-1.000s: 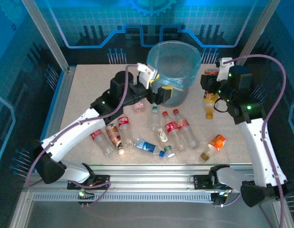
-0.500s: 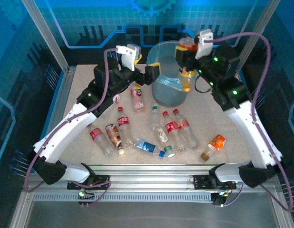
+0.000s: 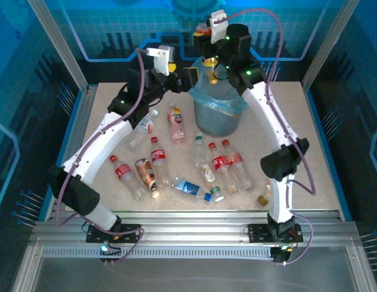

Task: Put the plastic bottles in the bin

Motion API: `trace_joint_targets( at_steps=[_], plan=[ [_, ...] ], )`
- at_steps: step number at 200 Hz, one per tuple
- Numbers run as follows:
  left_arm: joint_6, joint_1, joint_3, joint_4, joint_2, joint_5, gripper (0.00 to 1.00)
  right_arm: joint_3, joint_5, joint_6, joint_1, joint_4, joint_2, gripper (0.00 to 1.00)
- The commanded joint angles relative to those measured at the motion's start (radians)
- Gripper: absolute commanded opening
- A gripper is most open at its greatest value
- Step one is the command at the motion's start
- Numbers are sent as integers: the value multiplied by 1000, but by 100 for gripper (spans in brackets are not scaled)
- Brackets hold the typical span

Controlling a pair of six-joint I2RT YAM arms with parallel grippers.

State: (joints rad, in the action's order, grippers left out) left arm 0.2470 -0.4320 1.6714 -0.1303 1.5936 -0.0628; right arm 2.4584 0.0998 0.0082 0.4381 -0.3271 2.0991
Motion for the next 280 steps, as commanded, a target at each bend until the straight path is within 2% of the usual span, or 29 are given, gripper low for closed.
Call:
trace_joint_targets(
  at_steps=[1, 48, 86, 135, 194, 239, 280],
  plan=[
    [51, 17, 27, -3, 21, -35, 93, 103, 7, -10, -5, -142, 78, 51],
    [66, 17, -20, -8, 5, -76, 91, -76, 5, 5, -20, -78, 41, 55],
    [118, 6, -108, 19, -33, -149, 90, -113, -7, 89, -58, -131, 20, 67],
    [122, -6, -190, 41, -74, -155, 89, -230, -19, 82, -67, -106, -56, 71],
    [120, -7, -211, 32, -96, -154, 88, -233, -35, 96, -67, -106, -80, 71],
    [100, -9, -213, 15, -112, -148, 88, -164, -55, 136, -67, -215, -76, 73],
    [39, -36, -214, -17, -127, -134, 88, -268, -77, 165, -67, -259, -194, 73]
  ],
)
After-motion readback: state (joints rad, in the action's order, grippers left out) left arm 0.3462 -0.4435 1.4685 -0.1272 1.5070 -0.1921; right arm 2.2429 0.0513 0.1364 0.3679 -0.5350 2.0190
